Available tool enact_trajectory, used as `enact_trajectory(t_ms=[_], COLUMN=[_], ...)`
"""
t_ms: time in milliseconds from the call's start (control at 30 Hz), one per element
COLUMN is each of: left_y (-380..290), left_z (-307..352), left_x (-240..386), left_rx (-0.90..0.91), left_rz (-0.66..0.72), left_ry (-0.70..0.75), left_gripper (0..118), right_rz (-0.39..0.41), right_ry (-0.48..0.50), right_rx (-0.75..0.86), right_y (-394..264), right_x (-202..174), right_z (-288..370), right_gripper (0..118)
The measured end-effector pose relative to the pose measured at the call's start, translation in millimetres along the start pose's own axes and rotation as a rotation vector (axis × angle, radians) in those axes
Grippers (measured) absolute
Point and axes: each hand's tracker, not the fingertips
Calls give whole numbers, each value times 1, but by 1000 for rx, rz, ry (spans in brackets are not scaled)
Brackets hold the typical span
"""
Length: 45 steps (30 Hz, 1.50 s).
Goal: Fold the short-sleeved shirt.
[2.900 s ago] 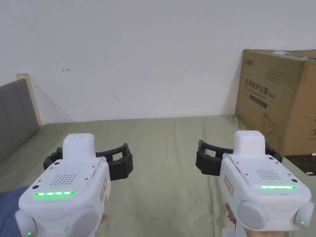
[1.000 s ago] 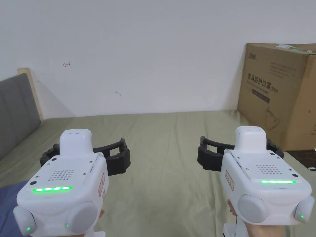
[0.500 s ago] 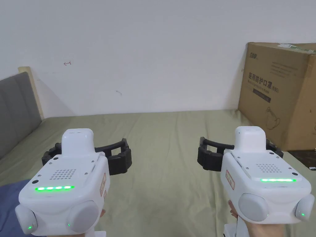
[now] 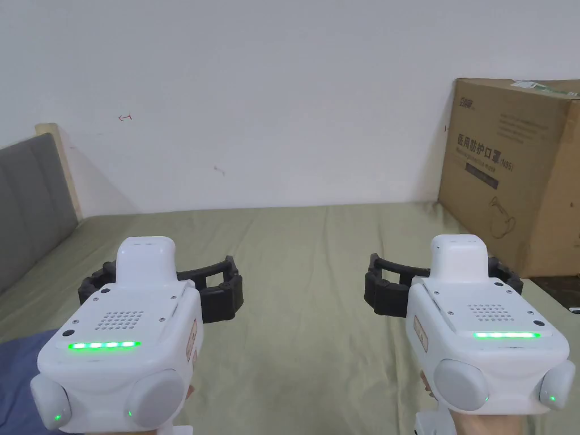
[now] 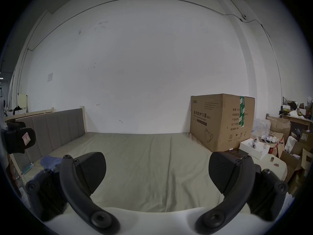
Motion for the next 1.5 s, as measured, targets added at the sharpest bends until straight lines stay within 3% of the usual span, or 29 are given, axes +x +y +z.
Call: enact_trajectory(t_ms=[100, 133, 167, 200, 233, 267, 300, 433, 533, 667, 833, 933, 1267, 1500], left_y=[0, 0, 0, 1, 2, 1, 0, -8, -11, -10, -2, 2, 3, -20], left_z=[1, 1, 1, 0, 0, -1, -3, -4, -4, -5, 1, 7, 60, 60], left_x=[0, -1, -2, -2, -2, -3, -2, 7, 10, 10, 1, -11, -105, -150], left_rx=[0, 1, -1, -19, -22, -17, -22, 3, -13, -24, -12, -11, -41, -195], left_rz=[16, 24, 32, 41, 50, 64, 58, -65, -61, -38, -33, 2, 24, 55], left_ry=[-2, -11, -25, -35, -43, -66, -58, -19, -29, -32, -29, 0, 263, 364], left_gripper=[109, 101, 89, 72, 42, 18, 2, 0, 0, 0, 0, 0, 0, 0], right_rz=[-6, -9, -18, -38, -45, -39, -12, -65, -21, -59, -52, -21, -14, 42], right_ry=[0, -2, 0, 22, 37, 26, -55, -3, -29, -9, 18, 56, 374, 475], right_rx=[-16, -14, -14, -9, 3, -6, -8, -12, -12, -34, -44, -46, -115, -154], right_y=[1, 1, 2, 2, 2, 2, 2, 3, 1, 3, 6, 8, 3, -12], right_x=[1, 1, 1, 2, 3, 0, -2, 6, 2, 2, -7, -26, -138, -187], right_z=[0, 0, 3, 6, 8, 6, 4, 4, 2, -1, -6, -13, -29, -25], right_gripper=[117, 110, 94, 56, 4, 2, 2, 0, 0, 0, 0, 0, 0, 0])
